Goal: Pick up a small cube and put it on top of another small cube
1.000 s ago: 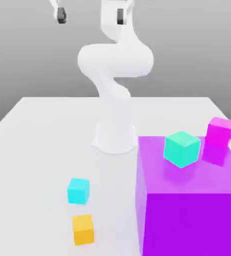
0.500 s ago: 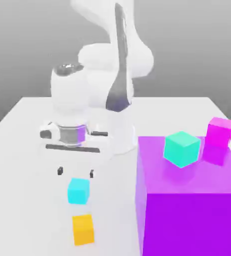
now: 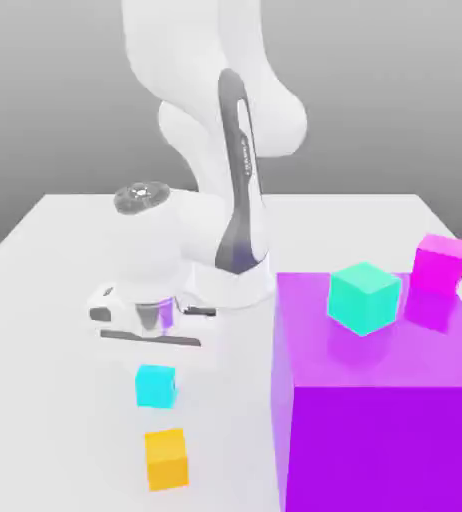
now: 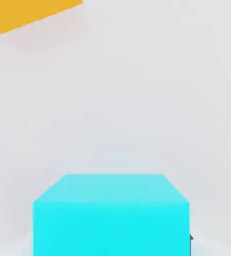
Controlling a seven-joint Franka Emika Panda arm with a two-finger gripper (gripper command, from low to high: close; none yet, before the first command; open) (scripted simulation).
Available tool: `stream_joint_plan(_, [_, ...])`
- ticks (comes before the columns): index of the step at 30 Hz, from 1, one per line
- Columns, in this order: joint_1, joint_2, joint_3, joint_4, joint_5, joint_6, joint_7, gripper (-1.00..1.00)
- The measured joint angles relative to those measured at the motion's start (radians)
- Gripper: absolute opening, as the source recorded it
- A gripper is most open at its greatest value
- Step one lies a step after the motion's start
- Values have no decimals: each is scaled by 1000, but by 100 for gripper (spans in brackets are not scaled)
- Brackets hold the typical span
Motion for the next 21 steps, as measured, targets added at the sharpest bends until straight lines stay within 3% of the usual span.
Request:
stream_joint_plan(6, [8,-202,-19,-19,-103,-182,81,-100])
stream_joint_plan(21, [275,-405,224,464,-71,-762,68,-100])
